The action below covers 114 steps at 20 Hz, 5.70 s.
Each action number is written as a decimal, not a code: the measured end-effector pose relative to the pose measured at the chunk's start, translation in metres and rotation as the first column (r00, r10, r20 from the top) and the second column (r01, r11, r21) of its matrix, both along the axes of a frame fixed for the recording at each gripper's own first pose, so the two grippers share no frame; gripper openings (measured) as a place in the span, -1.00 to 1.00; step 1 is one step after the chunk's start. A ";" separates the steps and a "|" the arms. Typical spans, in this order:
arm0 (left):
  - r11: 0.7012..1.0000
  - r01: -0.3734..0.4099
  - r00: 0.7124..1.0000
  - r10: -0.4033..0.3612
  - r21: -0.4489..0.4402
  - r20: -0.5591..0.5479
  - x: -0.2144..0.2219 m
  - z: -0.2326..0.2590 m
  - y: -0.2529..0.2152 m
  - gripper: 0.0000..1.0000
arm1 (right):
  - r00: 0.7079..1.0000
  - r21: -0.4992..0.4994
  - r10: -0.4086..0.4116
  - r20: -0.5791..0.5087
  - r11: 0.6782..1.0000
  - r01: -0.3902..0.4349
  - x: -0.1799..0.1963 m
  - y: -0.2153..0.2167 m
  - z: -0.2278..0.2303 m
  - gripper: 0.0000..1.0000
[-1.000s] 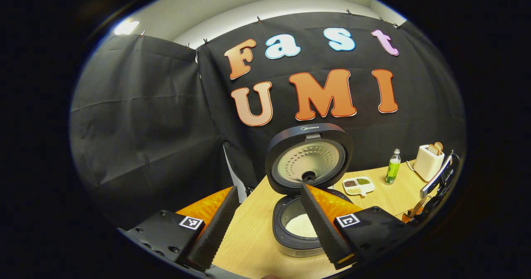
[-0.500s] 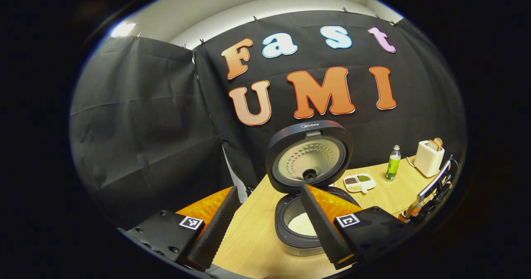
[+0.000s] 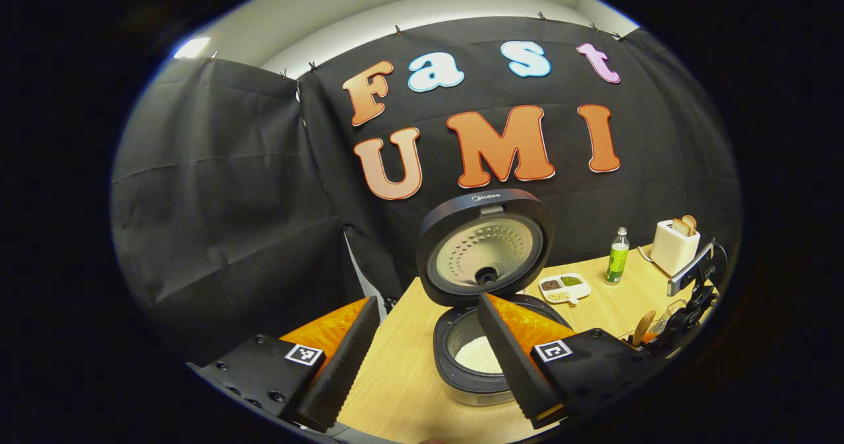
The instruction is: Close the left gripper, press the button to open the rice cooker; take a wooden spoon from the chopstick holder with the right hand, scoop a spoonful of rice and pour it into the rice cooker, then put the wooden spoon back into the chopstick holder.
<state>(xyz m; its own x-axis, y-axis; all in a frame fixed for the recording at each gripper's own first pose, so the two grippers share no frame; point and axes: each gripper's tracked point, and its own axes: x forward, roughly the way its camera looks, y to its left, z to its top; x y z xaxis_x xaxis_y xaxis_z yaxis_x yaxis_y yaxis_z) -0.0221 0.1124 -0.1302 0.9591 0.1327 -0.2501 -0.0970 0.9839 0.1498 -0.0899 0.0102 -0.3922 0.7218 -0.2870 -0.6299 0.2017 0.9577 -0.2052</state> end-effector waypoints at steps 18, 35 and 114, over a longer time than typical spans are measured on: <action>0.999 0.052 0.999 -0.052 0.012 -0.015 0.000 -0.002 -0.001 1.00 | 0.966 0.664 -0.212 -0.148 0.703 0.255 -0.003 0.015 -0.022 -0.83; 0.997 0.074 0.997 -0.074 -0.003 -0.014 0.009 -0.003 -0.041 0.89 | 0.970 0.895 -0.226 -0.084 0.411 0.173 0.018 -0.022 0.046 -0.83; 0.953 -0.298 0.951 0.301 -0.062 0.067 -0.061 -0.003 0.109 0.89 | 0.758 -0.047 0.589 0.281 0.797 -0.603 0.193 0.202 0.141 -0.83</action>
